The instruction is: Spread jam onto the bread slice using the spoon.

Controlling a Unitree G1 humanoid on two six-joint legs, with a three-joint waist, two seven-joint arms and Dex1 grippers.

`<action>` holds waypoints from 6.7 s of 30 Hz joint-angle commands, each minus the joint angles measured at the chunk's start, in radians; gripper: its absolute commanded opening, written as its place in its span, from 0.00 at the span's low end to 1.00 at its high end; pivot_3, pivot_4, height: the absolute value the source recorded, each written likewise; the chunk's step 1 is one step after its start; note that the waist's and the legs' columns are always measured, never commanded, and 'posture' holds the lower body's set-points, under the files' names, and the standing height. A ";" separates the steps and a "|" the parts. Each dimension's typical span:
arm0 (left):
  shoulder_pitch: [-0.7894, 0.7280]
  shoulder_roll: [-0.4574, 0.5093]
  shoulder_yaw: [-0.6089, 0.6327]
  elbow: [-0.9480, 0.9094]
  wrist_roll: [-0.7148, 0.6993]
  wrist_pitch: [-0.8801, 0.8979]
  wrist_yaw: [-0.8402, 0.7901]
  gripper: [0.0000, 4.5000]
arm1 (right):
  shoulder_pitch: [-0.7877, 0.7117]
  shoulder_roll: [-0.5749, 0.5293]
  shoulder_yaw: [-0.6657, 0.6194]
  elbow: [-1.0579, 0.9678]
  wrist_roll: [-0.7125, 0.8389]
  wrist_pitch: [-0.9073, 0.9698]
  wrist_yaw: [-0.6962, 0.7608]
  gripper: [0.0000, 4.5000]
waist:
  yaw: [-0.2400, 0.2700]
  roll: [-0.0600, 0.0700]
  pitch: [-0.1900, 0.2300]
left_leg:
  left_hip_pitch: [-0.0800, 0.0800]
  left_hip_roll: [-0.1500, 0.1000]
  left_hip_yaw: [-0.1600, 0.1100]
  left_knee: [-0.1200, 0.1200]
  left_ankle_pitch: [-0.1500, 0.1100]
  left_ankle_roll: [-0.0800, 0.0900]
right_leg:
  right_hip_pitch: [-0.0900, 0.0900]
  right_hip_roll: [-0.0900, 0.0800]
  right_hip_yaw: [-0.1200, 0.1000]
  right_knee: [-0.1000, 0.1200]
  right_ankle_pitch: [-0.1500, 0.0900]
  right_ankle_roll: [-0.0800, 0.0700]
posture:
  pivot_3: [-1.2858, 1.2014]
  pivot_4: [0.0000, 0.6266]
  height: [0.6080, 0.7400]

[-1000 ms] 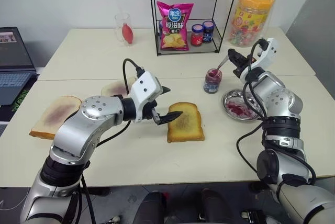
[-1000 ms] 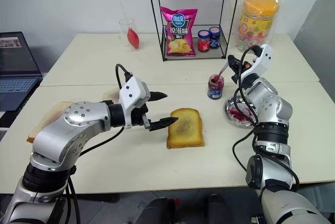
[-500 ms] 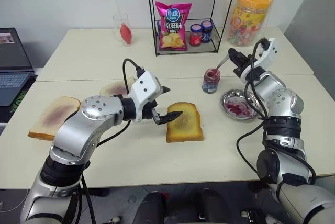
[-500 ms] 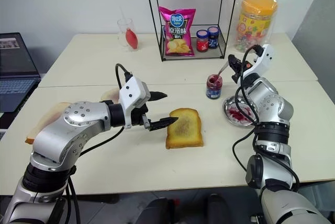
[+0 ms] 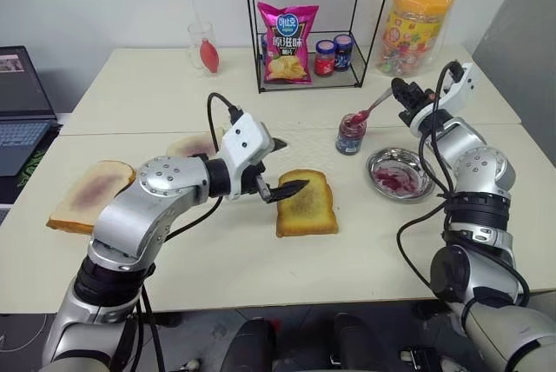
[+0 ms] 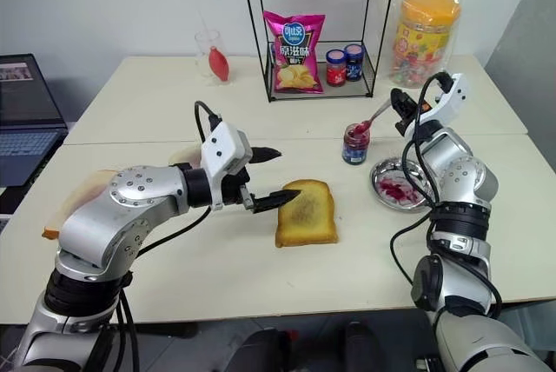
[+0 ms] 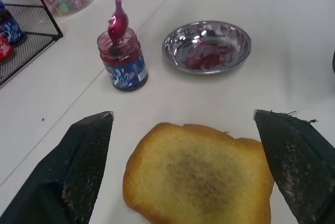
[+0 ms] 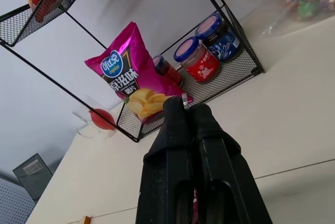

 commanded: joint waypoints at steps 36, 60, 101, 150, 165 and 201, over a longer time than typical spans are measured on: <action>0.012 0.033 0.029 0.009 0.003 -0.050 -0.019 1.00 | 0.050 -0.033 0.401 0.001 -0.461 -0.368 0.176 0.01 | -0.002 0.000 0.000 | 0.000 0.000 0.000 0.000 0.000 0.000 | -0.001 0.001 0.001 0.000 0.000 0.001 | 0.52 0.24 1.00; 0.008 0.025 0.024 0.003 0.005 -0.050 -0.008 1.00 | -0.040 0.078 0.166 0.015 -0.236 -0.081 0.041 0.01 | -0.002 0.000 0.000 | 0.000 0.000 0.000 0.000 0.000 0.000 | -0.001 0.000 0.001 0.000 0.000 0.001 | 0.52 0.24 1.00; -0.014 0.030 0.016 0.011 0.003 -0.044 -0.010 1.00 | -0.066 0.028 0.117 -0.005 -0.155 -0.064 0.001 0.01 | -0.003 0.000 0.000 | 0.000 0.000 0.001 0.000 0.000 0.000 | -0.001 0.001 0.001 0.000 0.000 0.001 | 0.52 0.24 1.00; -0.029 0.010 0.016 0.025 0.019 -0.061 -0.009 1.00 | -0.099 0.032 -0.017 0.018 0.006 0.022 -0.094 0.01 | -0.003 0.000 0.000 | 0.000 0.000 0.001 0.000 0.000 0.000 | -0.001 0.001 0.001 0.000 0.000 0.001 | 0.52 0.24 1.00; -0.043 0.005 0.018 0.039 0.022 -0.068 -0.006 1.00 | -0.074 0.020 -0.028 -0.020 0.024 0.051 -0.104 0.01 | -0.003 0.000 0.000 | 0.000 0.000 0.001 0.000 0.000 0.000 | -0.001 0.001 0.001 0.000 0.000 0.001 | 0.52 0.24 1.00; 0.018 -0.019 0.126 0.023 -0.036 -0.115 0.005 1.00 | -0.044 0.100 -0.115 -0.154 0.277 0.127 -0.187 0.01 | -0.005 0.000 0.000 | 0.000 0.000 0.002 0.000 0.000 0.001 | -0.001 0.001 0.002 0.000 0.000 0.001 | 0.52 0.24 1.00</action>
